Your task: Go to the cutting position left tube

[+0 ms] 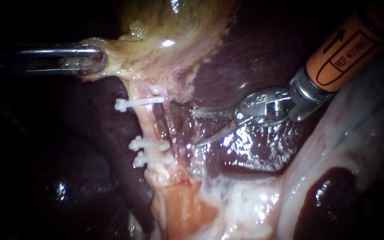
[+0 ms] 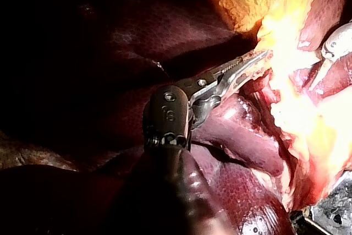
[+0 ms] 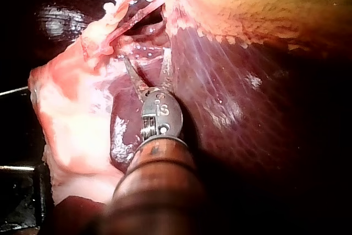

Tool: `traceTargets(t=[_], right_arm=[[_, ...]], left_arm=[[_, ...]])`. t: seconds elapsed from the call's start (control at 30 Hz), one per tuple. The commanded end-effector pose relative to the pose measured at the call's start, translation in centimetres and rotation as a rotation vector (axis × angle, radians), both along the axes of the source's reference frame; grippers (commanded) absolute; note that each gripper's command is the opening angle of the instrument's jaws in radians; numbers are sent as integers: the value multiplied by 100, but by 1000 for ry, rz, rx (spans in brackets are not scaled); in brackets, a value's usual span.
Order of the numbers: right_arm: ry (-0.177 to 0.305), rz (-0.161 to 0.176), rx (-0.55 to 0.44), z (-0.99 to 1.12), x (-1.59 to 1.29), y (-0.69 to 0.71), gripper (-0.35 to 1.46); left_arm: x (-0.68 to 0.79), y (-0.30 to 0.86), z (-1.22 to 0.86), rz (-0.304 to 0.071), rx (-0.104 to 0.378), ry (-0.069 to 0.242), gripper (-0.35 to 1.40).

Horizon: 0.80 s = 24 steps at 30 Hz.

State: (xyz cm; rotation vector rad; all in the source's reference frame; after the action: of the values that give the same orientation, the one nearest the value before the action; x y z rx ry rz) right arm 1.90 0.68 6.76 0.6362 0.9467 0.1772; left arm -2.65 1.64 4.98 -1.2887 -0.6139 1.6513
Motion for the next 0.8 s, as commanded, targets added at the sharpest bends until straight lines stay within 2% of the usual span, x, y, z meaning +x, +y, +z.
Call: traceTargets(t=[0.03,0.2,0.37,0.63,0.8], right_arm=[[2,2,1,-3,-2,0,138],[18,30,42,-24,-5,3,145],[34,32,72,-48,-3,3,145],[67,36,121,-78,26,-5,145],[72,21,131,-87,42,-12,145]], left_arm=[[0,0,0,0,0,1,-35],[1,0,0,0,0,0,-35],[1,0,0,0,0,1,-35],[1,-1,1,0,-1,1,-35],[1,-1,0,0,-1,1,-35]])
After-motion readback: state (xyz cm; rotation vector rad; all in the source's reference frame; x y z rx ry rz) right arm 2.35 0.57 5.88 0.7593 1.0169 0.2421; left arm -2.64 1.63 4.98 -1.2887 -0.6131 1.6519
